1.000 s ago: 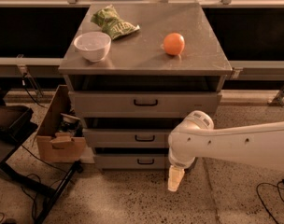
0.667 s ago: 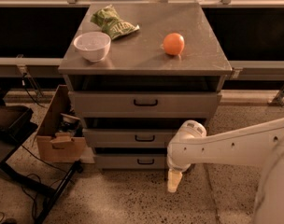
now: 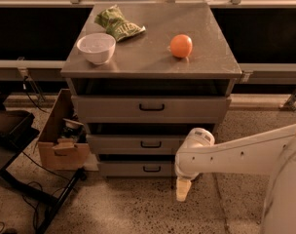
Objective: Open bottom drawer
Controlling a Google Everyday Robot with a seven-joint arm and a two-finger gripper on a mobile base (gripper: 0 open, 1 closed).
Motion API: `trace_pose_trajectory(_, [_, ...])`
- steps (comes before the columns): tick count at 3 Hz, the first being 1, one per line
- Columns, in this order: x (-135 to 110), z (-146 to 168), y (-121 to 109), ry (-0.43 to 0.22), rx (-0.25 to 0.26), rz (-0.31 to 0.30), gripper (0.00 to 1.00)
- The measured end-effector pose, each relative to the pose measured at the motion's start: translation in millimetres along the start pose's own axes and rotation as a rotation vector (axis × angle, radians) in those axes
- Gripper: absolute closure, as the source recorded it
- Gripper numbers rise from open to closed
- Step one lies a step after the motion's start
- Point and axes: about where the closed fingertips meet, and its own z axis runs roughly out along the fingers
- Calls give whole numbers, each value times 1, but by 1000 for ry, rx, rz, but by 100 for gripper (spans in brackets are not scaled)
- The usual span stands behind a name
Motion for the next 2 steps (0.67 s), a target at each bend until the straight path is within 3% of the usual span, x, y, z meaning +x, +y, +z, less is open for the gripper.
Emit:
trace_pose_trajectory(1, [-8, 33, 10, -7, -29, 11, 0])
trace_pose_trajectory(2, [-19, 100, 21, -22, -77, 18, 0])
